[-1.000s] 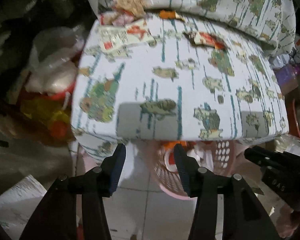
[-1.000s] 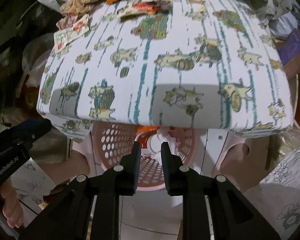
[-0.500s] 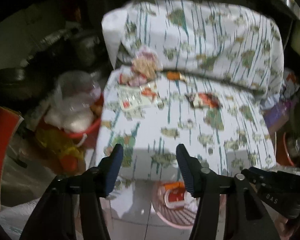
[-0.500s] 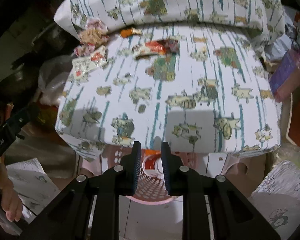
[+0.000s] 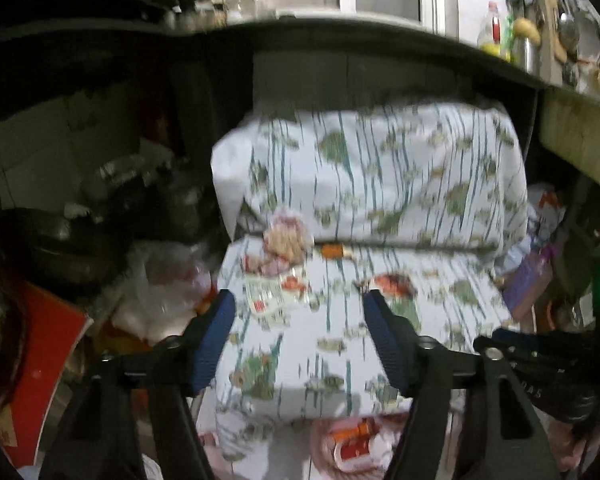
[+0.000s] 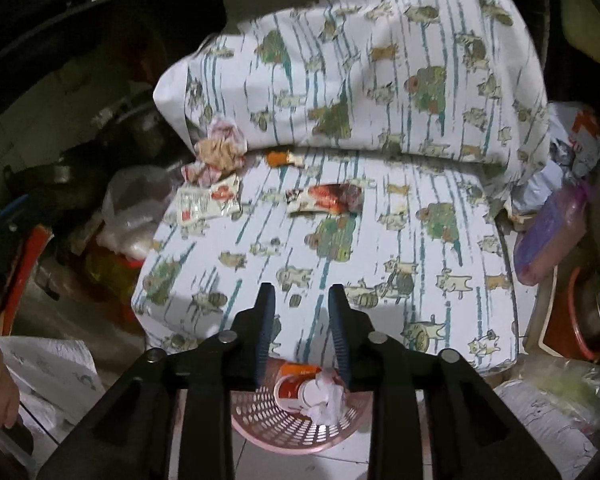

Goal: Collect trash
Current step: 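Raise both open tools back over the trash on the stool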

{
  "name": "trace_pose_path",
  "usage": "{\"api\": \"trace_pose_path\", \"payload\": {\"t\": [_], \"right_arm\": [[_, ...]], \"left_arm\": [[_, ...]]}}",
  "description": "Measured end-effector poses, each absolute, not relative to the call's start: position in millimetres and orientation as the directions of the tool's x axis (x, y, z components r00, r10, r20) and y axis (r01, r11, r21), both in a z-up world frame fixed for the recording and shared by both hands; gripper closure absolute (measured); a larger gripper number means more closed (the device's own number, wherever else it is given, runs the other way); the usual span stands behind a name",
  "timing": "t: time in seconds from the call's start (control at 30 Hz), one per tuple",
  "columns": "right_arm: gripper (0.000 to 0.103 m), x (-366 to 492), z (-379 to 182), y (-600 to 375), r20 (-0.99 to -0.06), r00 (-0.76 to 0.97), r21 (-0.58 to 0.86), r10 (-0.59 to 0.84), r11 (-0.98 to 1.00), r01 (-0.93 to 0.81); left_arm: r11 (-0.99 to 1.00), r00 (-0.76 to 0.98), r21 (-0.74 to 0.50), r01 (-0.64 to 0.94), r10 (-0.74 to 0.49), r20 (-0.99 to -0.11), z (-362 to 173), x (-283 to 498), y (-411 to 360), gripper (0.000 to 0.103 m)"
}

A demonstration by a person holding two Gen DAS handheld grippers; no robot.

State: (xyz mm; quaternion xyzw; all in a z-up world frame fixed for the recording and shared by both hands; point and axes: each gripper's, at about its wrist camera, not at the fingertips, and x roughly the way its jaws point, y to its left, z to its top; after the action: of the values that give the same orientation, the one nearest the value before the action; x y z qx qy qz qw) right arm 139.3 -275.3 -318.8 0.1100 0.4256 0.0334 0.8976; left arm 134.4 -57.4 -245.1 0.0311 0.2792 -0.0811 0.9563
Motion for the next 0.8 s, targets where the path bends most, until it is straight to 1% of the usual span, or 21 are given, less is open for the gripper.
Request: {"api": "trace_pose_path", "payload": {"t": [0.1,0.17,0.23,0.3,0.37,0.4,0.43,0.47,0.5,0.53,0.57,0.6,0.63,0.7,0.8], "right_arm": [[0.076,138.6,-312.9,-280.1,-0.75,0.642,0.248,0.162,0.968,0.046],[0.076,135.3,-302.3,-280.6,-0.75,0.648,0.216,0.135,0.975,0.047],[0.075,131.7,-281.2,-278.2,-0.718,0.679,0.208,0.155,0.978,-0.003],[0.075,132.2,-257.2,-276.0,-0.694,0.706,0.172,0.14,0.985,-0.027],[0.072,134.4,-235.5,-276.1,-0.663,0.736,0.158,0.136,0.987,-0.041],[0.067,136.5,-223.0,-277.5,-0.642,0.755,0.155,0.138,0.987,-0.049],[0.059,138.9,-212.1,-278.8,-0.622,0.771,0.149,0.136,0.987,-0.053],[0.055,141.9,-200.3,-280.3,-0.6,0.789,0.139,0.13,0.989,-0.058],[0.048,145.0,-191.0,-281.0,-0.583,0.803,0.128,0.124,0.99,-0.06],[0.041,149.3,-182.1,-282.2,-0.57,0.813,0.117,0.119,0.991,-0.063],[0.037,153.7,-174.1,-283.7,-0.558,0.822,0.111,0.116,0.992,-0.064],[0.027,158.9,-166.5,-285.3,-0.545,0.83,0.109,0.114,0.992,-0.064],[0.02,162.8,-160.0,-286.4,-0.534,0.838,0.109,0.111,0.992,-0.062],[0.018,174.3,-151.6,-290.8,-0.513,0.852,0.117,0.104,0.992,-0.051],[0.015,195.5,-149.3,-297.1,-0.517,0.851,0.138,0.09,0.99,-0.02]], "left_arm": [[0.991,0.852,0.024,0.128,-0.098,-0.515,-229.2,128.6,-53.7,0.032],[0.991,0.882,0.023,0.13,-0.105,-0.459,-210.0,115.5,-47.8,0.031],[0.988,0.903,0.055,0.147,-0.111,-0.414,-190.9,106.7,-51.5,0.019],[0.982,0.921,0.092,0.163,-0.118,-0.372,-170.9,102.5,-58.5,0.017],[0.981,0.929,0.097,0.168,-0.124,-0.35,-151.0,105.9,-65.0,0.012],[0.982,0.926,0.089,0.166,-0.125,-0.357,-143.4,110.2,-66.6,0.009],[0.984,0.923,0.091,0.151,-0.108,-0.368,-136.5,114.4,-68.2,0.007],[0.985,0.923,0.107,0.132,-0.083,-0.377,-130.4,117.3,-70.3,0.006],[0.985,0.924,0.117,0.124,-0.072,-0.375,-124.4,117.8,-71.3,0.005],[0.985,0.927,0.118,0.124,-0.073,-0.367,-120.3,117.8,-71.4,0.0],[0.985,0.933,0.11,0.13,-0.084,-0.349,-115.6,116.0,-69.8,0.0],[0.986,0.938,0.102,0.132,-0.091,-0.336,-111.3,115.3,-68.3,0.0],[0.986,0.939,0.097,0.136,-0.097,-0.331,-108.7,117.4,-67.8,0.0],[0.985,0.938,0.089,0.15,-0.113,-0.328,-105.4,125.9,-66.5,0.0],[0.985,0.934,0.086,0.149,-0.112,-0.339,-104.5,148.5,-67.0,0.0]]}}
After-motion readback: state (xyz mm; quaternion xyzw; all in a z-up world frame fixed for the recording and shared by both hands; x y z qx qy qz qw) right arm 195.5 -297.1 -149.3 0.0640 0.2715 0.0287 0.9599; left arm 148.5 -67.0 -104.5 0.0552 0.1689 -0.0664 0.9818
